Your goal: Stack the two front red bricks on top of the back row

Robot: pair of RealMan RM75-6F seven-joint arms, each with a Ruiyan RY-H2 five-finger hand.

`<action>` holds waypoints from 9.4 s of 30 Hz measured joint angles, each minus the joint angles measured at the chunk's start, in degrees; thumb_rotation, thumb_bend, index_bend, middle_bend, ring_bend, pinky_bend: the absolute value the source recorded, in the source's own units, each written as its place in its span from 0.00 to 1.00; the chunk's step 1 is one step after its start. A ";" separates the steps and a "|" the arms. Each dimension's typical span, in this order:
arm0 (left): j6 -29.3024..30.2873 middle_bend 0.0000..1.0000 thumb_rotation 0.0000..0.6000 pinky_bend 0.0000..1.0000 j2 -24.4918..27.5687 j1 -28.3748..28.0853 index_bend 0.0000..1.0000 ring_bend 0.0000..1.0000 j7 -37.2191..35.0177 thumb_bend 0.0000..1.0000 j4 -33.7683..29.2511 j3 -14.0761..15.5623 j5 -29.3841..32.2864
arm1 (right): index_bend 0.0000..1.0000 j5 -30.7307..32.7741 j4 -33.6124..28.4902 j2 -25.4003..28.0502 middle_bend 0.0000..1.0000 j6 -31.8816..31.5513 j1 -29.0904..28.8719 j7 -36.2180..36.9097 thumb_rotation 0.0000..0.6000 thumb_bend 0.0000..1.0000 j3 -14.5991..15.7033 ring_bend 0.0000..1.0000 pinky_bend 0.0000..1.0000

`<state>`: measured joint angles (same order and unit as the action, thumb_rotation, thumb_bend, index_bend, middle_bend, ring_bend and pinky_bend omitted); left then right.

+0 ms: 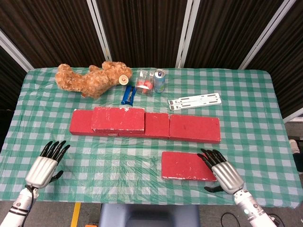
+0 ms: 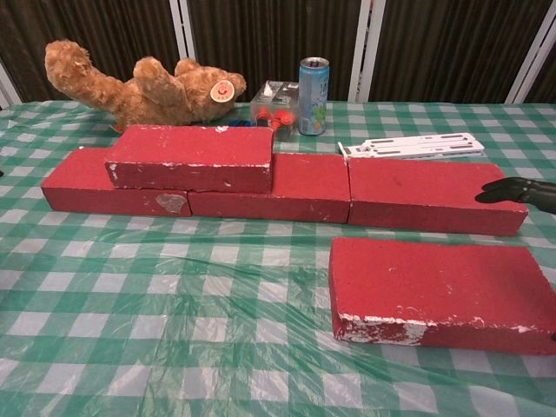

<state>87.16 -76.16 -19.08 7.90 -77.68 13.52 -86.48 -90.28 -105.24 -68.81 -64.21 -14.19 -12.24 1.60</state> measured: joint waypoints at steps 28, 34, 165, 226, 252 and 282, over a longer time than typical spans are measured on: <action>-0.72 0.00 1.00 0.01 -0.30 4.57 0.00 0.00 -5.99 0.26 2.92 -3.92 -7.30 | 0.15 33.18 2.56 -10.64 0.04 11.63 -12.31 -17.52 1.00 0.12 -4.30 0.00 0.05; -1.55 0.00 1.00 0.01 -0.19 4.97 0.00 0.00 -5.84 0.26 2.75 -4.67 -7.68 | 0.29 33.84 3.08 -11.25 0.20 10.35 -13.23 -17.46 1.00 0.12 -3.84 0.07 0.17; -6.71 0.00 1.00 0.01 -0.56 6.85 0.00 0.00 -3.20 0.26 2.34 -10.36 -7.05 | 0.15 64.08 24.78 -13.96 0.22 21.85 -48.31 -15.15 1.00 0.17 -7.48 0.10 0.29; -5.40 0.00 1.00 0.01 -0.44 7.50 0.00 0.00 -2.07 0.26 1.38 -10.21 -8.20 | 0.29 32.53 18.79 2.52 0.02 21.24 -28.76 1.21 0.87 0.09 -1.37 0.00 0.10; -4.17 0.00 1.00 0.01 0.70 8.02 0.00 0.00 -3.48 0.27 0.83 -10.31 -8.50 | 0.28 40.27 15.70 -1.49 0.02 23.03 -32.97 -4.95 0.84 0.09 -3.79 0.00 0.10; -3.26 0.00 1.00 0.01 0.85 8.34 0.00 0.00 -3.27 0.27 0.21 -10.07 -9.63 | 0.29 5.31 -0.67 3.76 0.00 6.84 -21.92 -6.85 0.78 0.09 -0.72 0.00 0.00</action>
<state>83.91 -75.31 -10.74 4.63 -77.47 3.45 -96.11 -84.97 -105.91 -65.05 -57.38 -36.10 -19.09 0.87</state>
